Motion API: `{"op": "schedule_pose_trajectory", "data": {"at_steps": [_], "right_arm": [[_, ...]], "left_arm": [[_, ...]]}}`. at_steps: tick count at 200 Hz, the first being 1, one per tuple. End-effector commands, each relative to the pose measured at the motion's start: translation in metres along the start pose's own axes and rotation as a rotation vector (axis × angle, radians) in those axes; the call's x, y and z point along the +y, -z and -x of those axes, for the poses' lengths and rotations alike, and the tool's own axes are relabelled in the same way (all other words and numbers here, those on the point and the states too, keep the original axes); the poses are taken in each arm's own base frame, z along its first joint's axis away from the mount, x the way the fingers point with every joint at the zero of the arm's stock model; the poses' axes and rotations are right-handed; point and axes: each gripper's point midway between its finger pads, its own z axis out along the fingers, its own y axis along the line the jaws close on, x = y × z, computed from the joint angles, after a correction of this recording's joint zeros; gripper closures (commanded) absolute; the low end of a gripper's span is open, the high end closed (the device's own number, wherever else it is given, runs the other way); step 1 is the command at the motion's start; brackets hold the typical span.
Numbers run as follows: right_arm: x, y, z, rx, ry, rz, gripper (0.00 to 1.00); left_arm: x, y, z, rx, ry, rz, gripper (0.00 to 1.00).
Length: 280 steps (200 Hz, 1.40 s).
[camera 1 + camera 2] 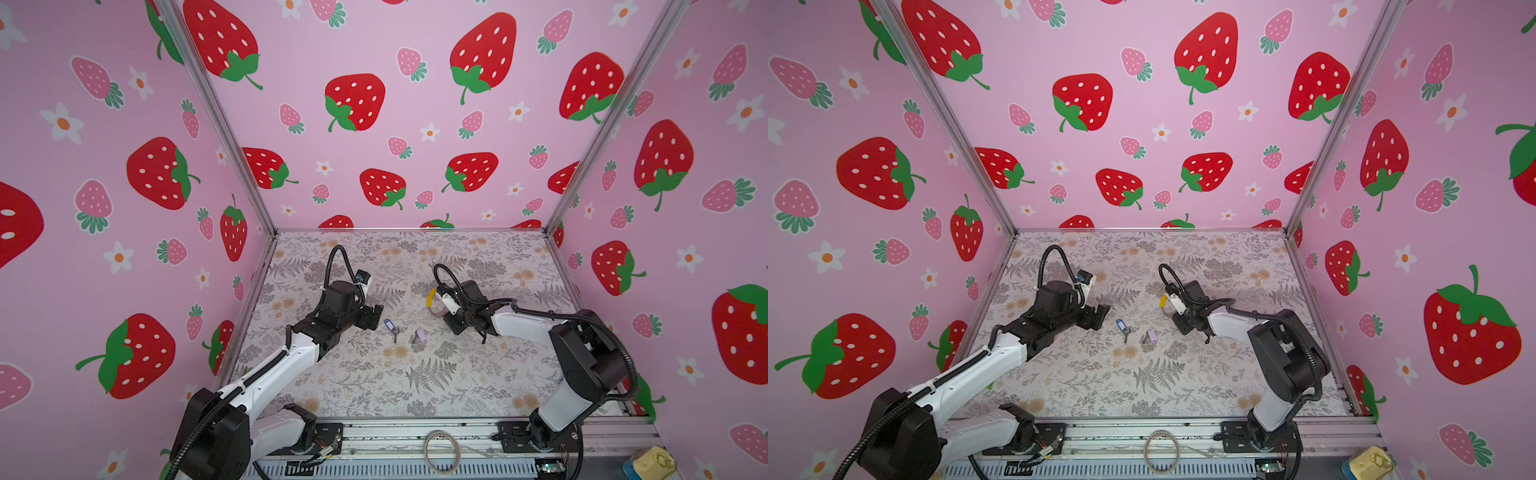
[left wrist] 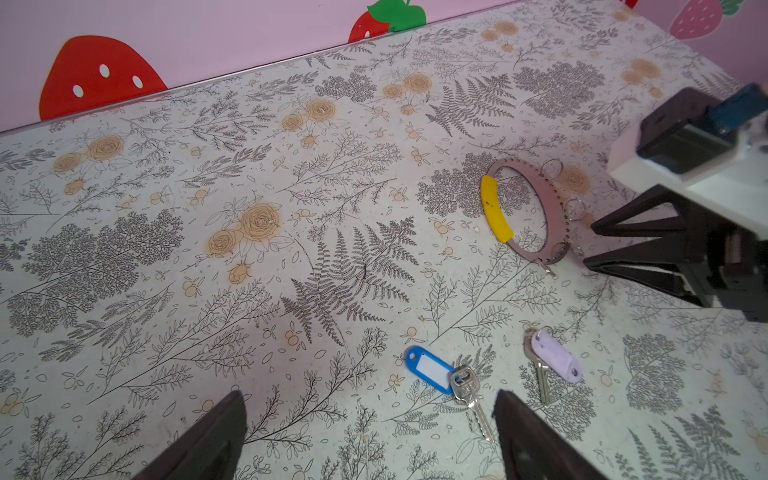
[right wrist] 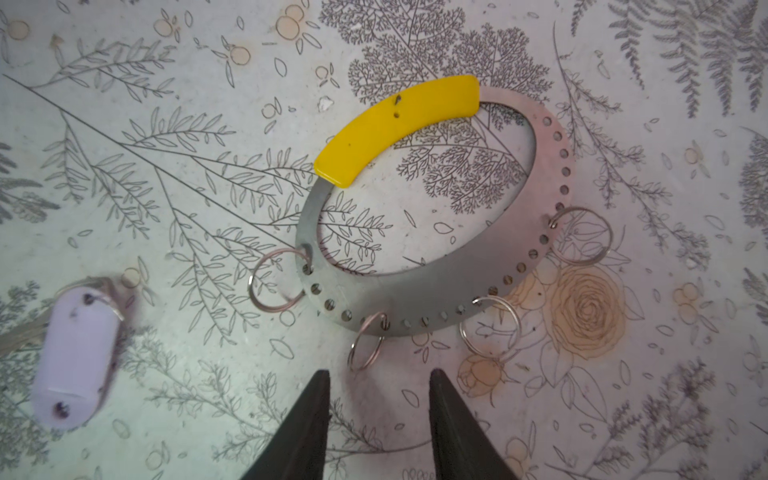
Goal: Put the keys on the keyring
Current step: 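Move the right gripper to the metal ring while the left gripper advances toward the keys, then grasp the metal ring's edge with the right gripper and lift it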
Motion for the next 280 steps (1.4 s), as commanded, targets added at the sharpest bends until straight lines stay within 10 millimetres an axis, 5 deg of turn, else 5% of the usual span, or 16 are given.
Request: {"op": "schedule_pose_trajectory", "data": {"at_steps": [1, 87, 280], "right_arm": [[0.002, -0.003, 0.007, -0.005, 0.004, -0.002, 0.62], [-0.006, -0.004, 0.009, -0.025, 0.005, -0.054, 0.77], [0.001, -0.012, -0.002, 0.031, 0.019, -0.011, 0.88]], "left_arm": [[0.0, 0.005, 0.011, -0.019, -0.024, 0.015, 0.05], [-0.003, 0.003, 0.013, -0.013, -0.029, 0.01, 0.05], [-0.006, 0.001, 0.014, -0.003, -0.042, 0.002, 0.06]]}}
